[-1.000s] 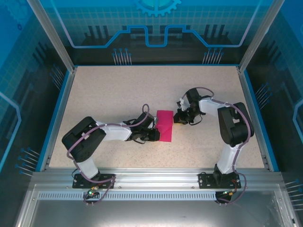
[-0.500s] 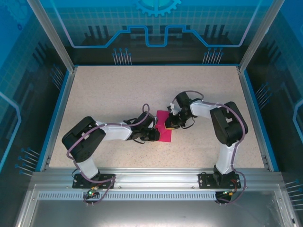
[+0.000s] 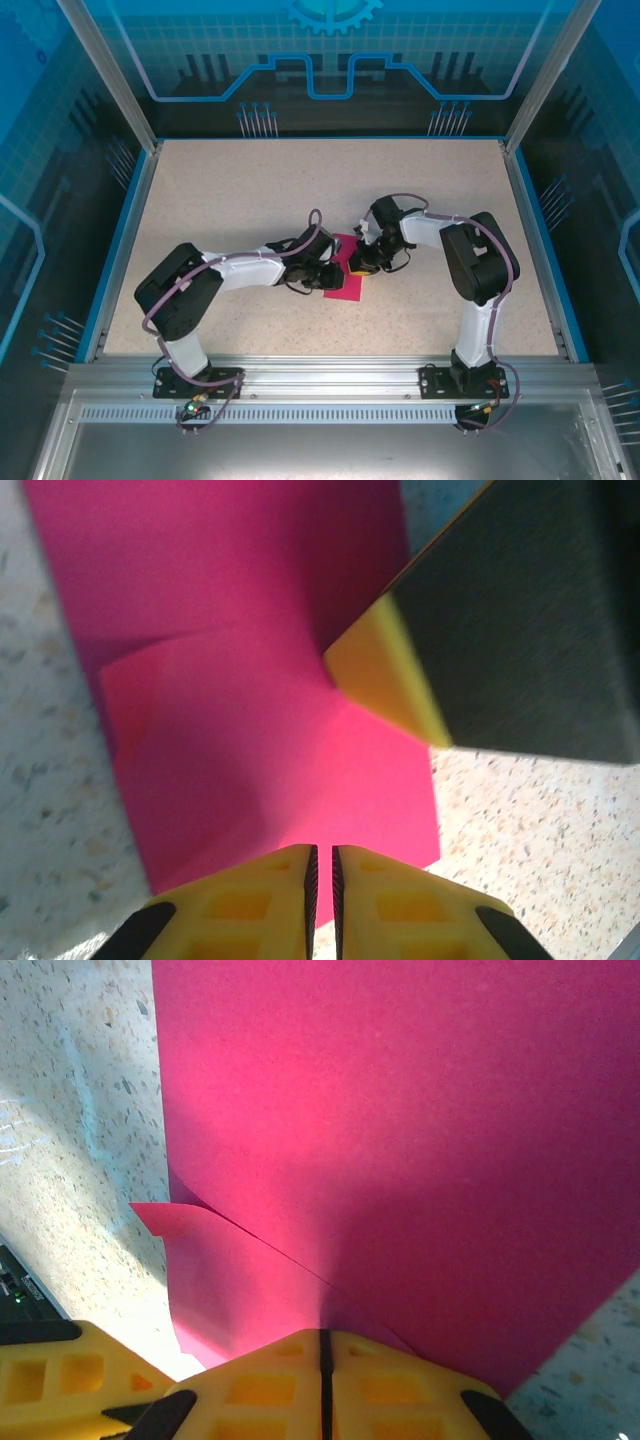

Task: Fold a paper plane with a square sheet of paper (fold left side to right side)
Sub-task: Fold the triangle a second time at the center of the table.

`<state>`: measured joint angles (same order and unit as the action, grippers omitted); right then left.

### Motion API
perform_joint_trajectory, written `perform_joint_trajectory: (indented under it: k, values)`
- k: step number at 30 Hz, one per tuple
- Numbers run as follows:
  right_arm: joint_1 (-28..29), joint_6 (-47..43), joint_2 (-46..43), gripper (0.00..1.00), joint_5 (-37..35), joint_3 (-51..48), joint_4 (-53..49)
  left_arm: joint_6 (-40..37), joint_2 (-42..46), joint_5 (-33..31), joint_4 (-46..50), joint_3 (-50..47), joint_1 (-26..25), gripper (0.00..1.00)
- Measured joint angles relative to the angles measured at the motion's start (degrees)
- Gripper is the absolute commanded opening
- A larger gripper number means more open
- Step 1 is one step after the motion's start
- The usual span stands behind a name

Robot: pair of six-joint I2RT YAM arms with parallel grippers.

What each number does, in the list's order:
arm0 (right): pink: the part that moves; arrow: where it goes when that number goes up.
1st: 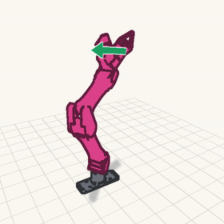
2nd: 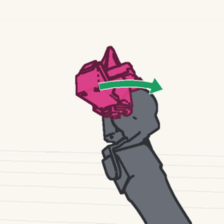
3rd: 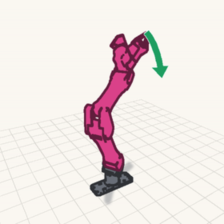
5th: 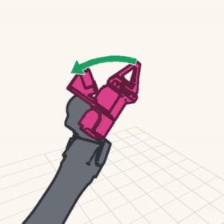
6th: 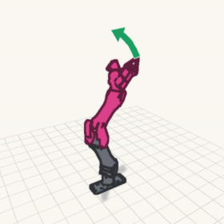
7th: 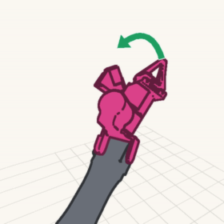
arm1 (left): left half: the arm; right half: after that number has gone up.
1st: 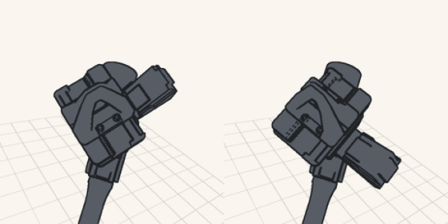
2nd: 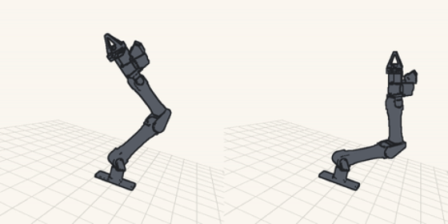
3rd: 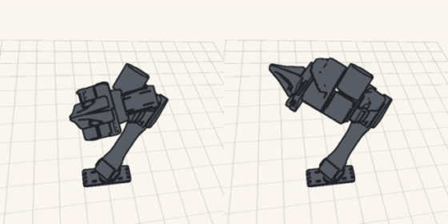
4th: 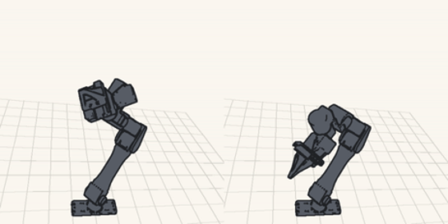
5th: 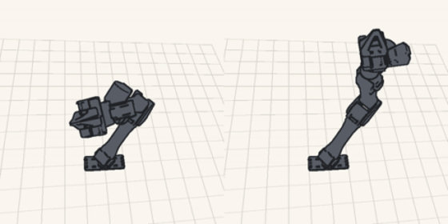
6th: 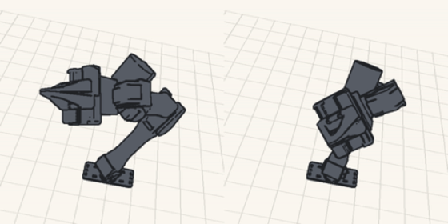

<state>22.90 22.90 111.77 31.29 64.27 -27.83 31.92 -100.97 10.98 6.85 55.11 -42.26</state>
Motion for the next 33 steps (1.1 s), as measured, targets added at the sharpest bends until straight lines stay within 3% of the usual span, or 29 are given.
perform_joint_trajectory:
  k: [13,26,33]
  values:
    - [0.0,0.0,0.0,0.09,-0.2,0.0,0.0,-1.0,-5.3,-0.2,-0.2,2.4,0.0,0.15]
    - [0.0,-0.4,0.0,0.09,-0.2,0.0,-0.3,2.6,4.4,-0.7,-12.5,-14.0,0.0,0.15]
    - [-0.1,-0.7,0.0,0.09,-0.2,0.1,-0.7,3.8,9.1,-0.9,-12.1,-18.6,0.0,0.16]
